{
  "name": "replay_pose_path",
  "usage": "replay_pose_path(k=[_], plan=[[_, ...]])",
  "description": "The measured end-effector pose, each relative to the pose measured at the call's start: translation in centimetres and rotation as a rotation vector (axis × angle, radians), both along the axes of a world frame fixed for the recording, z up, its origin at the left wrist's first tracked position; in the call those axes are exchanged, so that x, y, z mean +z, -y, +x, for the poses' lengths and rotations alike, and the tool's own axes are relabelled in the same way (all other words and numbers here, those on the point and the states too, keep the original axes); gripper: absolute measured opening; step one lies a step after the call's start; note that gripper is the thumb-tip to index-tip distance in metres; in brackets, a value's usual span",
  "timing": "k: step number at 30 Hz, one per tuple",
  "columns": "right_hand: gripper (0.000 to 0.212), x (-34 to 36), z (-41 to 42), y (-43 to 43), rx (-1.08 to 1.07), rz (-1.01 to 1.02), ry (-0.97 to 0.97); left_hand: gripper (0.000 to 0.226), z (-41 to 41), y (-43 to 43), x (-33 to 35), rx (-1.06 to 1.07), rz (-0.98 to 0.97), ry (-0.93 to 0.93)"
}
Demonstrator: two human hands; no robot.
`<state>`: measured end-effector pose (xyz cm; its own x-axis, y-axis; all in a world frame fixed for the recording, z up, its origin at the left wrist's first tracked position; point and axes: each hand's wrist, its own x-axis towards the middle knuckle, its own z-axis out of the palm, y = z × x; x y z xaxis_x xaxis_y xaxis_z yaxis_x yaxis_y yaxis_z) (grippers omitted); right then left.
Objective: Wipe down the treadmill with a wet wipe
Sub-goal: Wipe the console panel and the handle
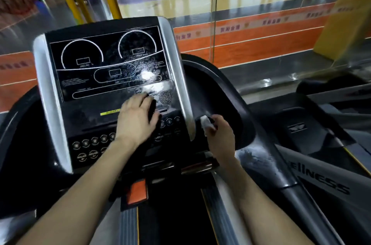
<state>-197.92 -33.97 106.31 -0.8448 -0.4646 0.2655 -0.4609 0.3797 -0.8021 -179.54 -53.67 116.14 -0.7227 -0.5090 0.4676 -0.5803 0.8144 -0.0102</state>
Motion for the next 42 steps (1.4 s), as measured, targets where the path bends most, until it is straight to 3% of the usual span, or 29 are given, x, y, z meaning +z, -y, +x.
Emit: replay_pose_path(k=[3,9,13,18,22,24,27,28,29,31,33,34,36,37,40,42], plan=[[0.013,0.1,-3.1,1.6,0.11,0.091,-0.114,0.06,-4.8,0.0,0.1,-0.039,-0.05,0.019],[0.039,-0.1,-9.3,7.7,0.289,0.201,-0.427,0.067,-7.1,0.8,-3.3,0.08,-0.181,0.12],[0.042,-1.1,-12.3,12.6,0.433,0.34,-0.567,0.067,-7.3,1.0,-3.6,0.1,-0.209,0.138],[0.045,-2.3,-13.6,13.3,0.772,0.579,-0.756,0.067,-7.4,1.2,-4.0,0.11,-0.201,0.142],[0.05,3.0,-15.4,16.8,0.548,0.392,-0.61,0.067,-7.3,1.3,-4.2,0.106,-0.21,0.141],[0.05,2.8,-15.1,16.9,0.61,0.472,-0.678,0.067,-7.2,1.5,-4.0,0.103,-0.208,0.142],[0.026,-0.1,-13.4,13.9,0.86,0.723,-0.899,0.067,-7.2,1.4,-4.2,0.105,-0.213,0.132],[0.02,0.5,-13.7,13.6,0.878,0.756,-0.874,0.067,-7.2,1.4,-4.2,0.103,-0.213,0.127],[0.02,1.4,-14.4,14.2,0.826,0.745,-0.841,0.067,-7.2,1.5,-4.3,0.1,-0.211,0.124],[0.038,4.4,-16.0,16.0,0.635,0.595,-0.796,0.067,-7.2,1.4,-4.3,0.094,-0.212,0.122],[0.047,5.3,-16.0,16.1,0.627,0.59,-0.782,0.067,-7.2,1.5,-4.2,0.096,-0.205,0.126],[0.043,4.8,-15.1,15.2,0.672,0.63,-0.731,0.067,-7.2,1.4,-4.1,0.094,-0.201,0.125],[0.023,3.5,-13.8,12.3,0.748,0.741,-0.819,0.067,-7.2,1.3,-3.8,0.086,-0.19,0.124],[0.016,3.4,-13.7,10.8,0.722,0.706,-0.836,0.067,-7.2,1.3,-3.7,0.081,-0.179,0.121],[0.017,7.4,-14.7,9.2,0.383,0.057,-0.823,0.065,-7.1,1.0,-3.4,0.067,-0.136,0.077],[0.022,10.1,-15.9,9.6,0.192,-0.151,-0.82,0.06,-8.0,0.9,-2.2,0.076,-0.102,-0.02]])
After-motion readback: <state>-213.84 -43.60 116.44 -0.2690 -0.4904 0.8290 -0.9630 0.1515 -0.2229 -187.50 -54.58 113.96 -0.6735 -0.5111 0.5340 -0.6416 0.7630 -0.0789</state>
